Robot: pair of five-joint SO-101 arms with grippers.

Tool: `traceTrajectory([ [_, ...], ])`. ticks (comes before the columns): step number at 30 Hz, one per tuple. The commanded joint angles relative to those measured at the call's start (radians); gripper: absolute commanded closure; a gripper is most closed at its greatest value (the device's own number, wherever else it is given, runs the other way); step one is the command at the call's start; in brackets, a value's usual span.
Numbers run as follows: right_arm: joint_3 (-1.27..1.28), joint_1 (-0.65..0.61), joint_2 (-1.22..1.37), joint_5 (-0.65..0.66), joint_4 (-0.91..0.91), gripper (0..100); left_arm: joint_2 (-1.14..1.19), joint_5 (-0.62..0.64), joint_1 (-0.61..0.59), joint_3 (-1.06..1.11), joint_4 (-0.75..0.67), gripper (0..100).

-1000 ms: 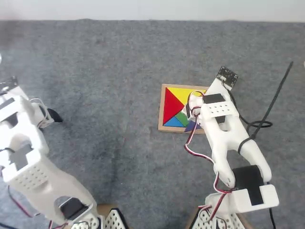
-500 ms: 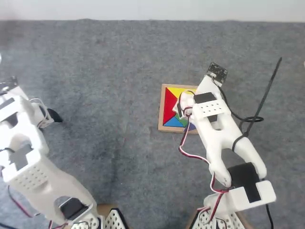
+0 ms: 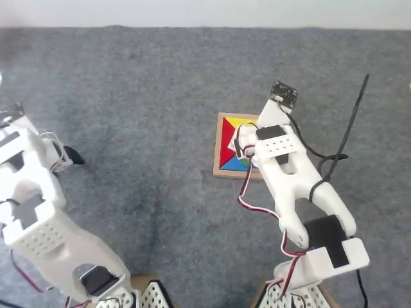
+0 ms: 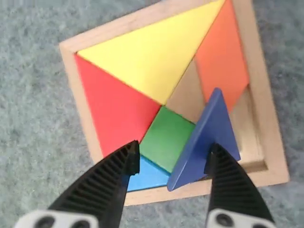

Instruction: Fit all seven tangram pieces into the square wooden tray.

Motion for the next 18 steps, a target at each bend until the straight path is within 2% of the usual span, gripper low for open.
traceTrajectory([
  [1,-0.055,0.036,-0.005,0.008,0.048,77.9,0.038,-0.006,-0.031,0.016,-0.054,75],
  [12,-0.058,0.062,-0.039,0.057,0.097,77.9,0.038,-0.006,-0.031,0.016,-0.054,75],
  [15,-0.120,0.096,-0.139,0.060,0.182,77.9,0.037,-0.006,-0.028,0.013,-0.054,75],
  [18,-0.189,0.111,-0.286,0.153,0.302,77.9,-0.011,-0.005,-0.018,-0.022,-0.028,75],
])
